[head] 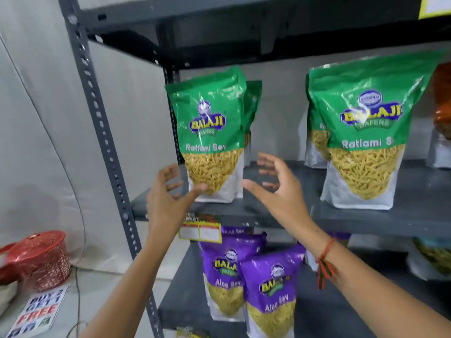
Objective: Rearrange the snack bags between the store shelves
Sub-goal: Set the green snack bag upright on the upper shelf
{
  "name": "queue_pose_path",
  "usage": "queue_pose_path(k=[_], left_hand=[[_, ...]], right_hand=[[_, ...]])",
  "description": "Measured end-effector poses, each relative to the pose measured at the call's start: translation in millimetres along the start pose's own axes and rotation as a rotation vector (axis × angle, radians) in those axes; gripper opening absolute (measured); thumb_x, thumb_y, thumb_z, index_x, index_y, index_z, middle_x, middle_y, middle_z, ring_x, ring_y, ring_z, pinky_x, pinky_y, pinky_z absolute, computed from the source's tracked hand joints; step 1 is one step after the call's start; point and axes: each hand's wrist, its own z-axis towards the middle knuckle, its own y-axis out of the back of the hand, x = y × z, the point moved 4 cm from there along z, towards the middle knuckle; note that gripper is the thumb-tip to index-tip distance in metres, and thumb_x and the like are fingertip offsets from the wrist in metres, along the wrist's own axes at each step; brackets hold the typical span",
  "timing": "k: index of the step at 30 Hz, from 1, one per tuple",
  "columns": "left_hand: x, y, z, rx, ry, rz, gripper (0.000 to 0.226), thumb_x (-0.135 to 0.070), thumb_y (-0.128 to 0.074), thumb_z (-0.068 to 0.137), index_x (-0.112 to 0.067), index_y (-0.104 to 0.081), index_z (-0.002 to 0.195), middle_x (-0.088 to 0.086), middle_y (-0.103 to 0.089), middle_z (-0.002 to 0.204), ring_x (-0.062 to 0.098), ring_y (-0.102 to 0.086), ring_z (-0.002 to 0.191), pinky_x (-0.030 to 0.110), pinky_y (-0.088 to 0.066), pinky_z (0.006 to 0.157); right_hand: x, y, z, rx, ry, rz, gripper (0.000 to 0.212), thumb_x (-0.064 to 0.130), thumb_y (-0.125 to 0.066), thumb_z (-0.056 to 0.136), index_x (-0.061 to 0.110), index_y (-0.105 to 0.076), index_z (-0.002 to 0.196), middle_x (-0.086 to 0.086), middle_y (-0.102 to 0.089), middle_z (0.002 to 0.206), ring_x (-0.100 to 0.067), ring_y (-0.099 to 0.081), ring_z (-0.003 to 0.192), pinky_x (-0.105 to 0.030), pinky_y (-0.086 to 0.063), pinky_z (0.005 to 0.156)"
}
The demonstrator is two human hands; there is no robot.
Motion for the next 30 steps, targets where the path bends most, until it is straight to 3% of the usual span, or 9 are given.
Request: queue_pose_path(k=[4, 7, 13, 15, 18, 21, 25, 27, 30], left_hand=[[12.3, -10.2, -63.6, -0.165, -0.058, -0.135, 0.046, -0.034, -0.081, 0.072, -0.021, -0.061, 0.112, -0.010, -0.068, 0.094, 0.002, -0.066, 0.079, 0.014, -0.051, 0.064], [43.2, -38.7, -114.1, -0.113, 0.018, -0.173, 0.032, -0.030, -0.079, 0.074, -0.026, -0.062, 0.101, -0.006, -0.069, 0.090, 0.001, -0.065, 0.073, 0.017, -0.051, 0.060], [128.4, -90.7, -207.1, 0.159, 0.388, 0.021, 0.058, -0.057, -0.079, 0.059, -0.030, -0.060, 0.108, -0.013, -0.072, 0.094, 0.001, -0.068, 0.078, 0.033, -0.056, 0.072], [148.8, -104.9, -227.6, 0.285, 0.499, 0.104, 0.066, -0.051, -0.083, 0.060, -0.030, -0.052, 0.115, -0.008, -0.072, 0.098, 0.008, -0.069, 0.080, 0.034, -0.055, 0.071], [174.9, -121.4, -246.3, 0.412, 0.607, 0.151, 0.077, -0.047, -0.085, 0.062, -0.029, -0.044, 0.125, -0.011, -0.063, 0.085, 0.014, -0.067, 0.081, 0.044, -0.055, 0.078], [192.9, -132.4, -254.7, 0.438, 0.684, 0.123, 0.088, -0.061, -0.081, 0.055, -0.033, -0.043, 0.129, -0.007, -0.065, 0.102, 0.015, -0.066, 0.097, 0.047, -0.055, 0.089], [212.1, -143.8, -260.8, 0.400, 0.714, 0.093, 0.076, -0.079, -0.073, 0.043, -0.042, -0.050, 0.105, -0.003, -0.072, 0.108, 0.018, -0.070, 0.096, 0.053, -0.056, 0.086], [215.2, -147.7, -261.0, 0.399, 0.707, 0.102, 0.067, -0.073, -0.075, 0.049, -0.043, -0.051, 0.104, -0.005, -0.074, 0.104, 0.017, -0.071, 0.094, 0.052, -0.057, 0.085], [207.6, -160.9, -258.4, 0.435, 0.700, 0.051, 0.068, -0.054, -0.080, 0.058, -0.039, -0.052, 0.118, -0.006, -0.074, 0.110, 0.014, -0.071, 0.098, 0.049, -0.058, 0.086]], right_hand=[[2.9, 28.8, -52.7, -0.082, 0.123, -0.048, 0.040, 0.028, -0.075, 0.079, 0.025, -0.060, 0.116, 0.006, -0.065, 0.116, -0.008, -0.062, 0.108, -0.022, -0.053, 0.078], [-34.9, 43.9, -88.5, -0.123, 0.096, -0.089, 0.026, 0.020, -0.071, 0.083, 0.021, -0.065, 0.108, 0.003, -0.067, 0.102, -0.010, -0.065, 0.098, -0.023, -0.053, 0.074], [-161.8, 57.4, -151.1, -0.132, -0.251, -0.181, 0.027, 0.009, -0.069, 0.082, 0.015, -0.063, 0.108, -0.002, -0.068, 0.097, -0.011, -0.065, 0.083, -0.028, -0.056, 0.070], [-212.6, 53.5, -171.4, 0.007, -0.543, -0.174, 0.051, 0.000, -0.072, 0.076, 0.011, -0.054, 0.122, -0.005, -0.062, 0.109, -0.022, -0.064, 0.096, -0.038, -0.055, 0.083], [-253.5, 36.8, -206.6, 0.283, -0.919, 0.049, 0.077, -0.016, -0.068, 0.072, 0.006, -0.036, 0.139, -0.019, -0.049, 0.136, -0.028, -0.051, 0.120, -0.025, -0.048, 0.086], [-268.2, 21.4, -227.6, 0.321, -0.981, 0.205, 0.084, -0.030, -0.060, 0.069, 0.001, -0.031, 0.141, -0.022, -0.043, 0.146, -0.020, -0.047, 0.115, -0.009, -0.050, 0.072], [-274.5, 10.2, -241.3, 0.336, -1.025, 0.253, 0.082, -0.023, -0.064, 0.072, 0.006, -0.033, 0.142, -0.012, -0.049, 0.142, -0.023, -0.049, 0.125, -0.019, -0.048, 0.086], [-277.7, 13.7, -243.0, 0.310, -1.026, 0.246, 0.074, -0.017, -0.068, 0.073, 0.008, -0.041, 0.137, -0.011, -0.055, 0.137, -0.018, -0.053, 0.116, -0.018, -0.051, 0.079], [-284.4, 30.1, -246.5, 0.271, -1.021, 0.206, 0.071, -0.011, -0.074, 0.070, 0.010, -0.047, 0.132, -0.010, -0.060, 0.130, -0.018, -0.056, 0.112, -0.031, -0.051, 0.092]])
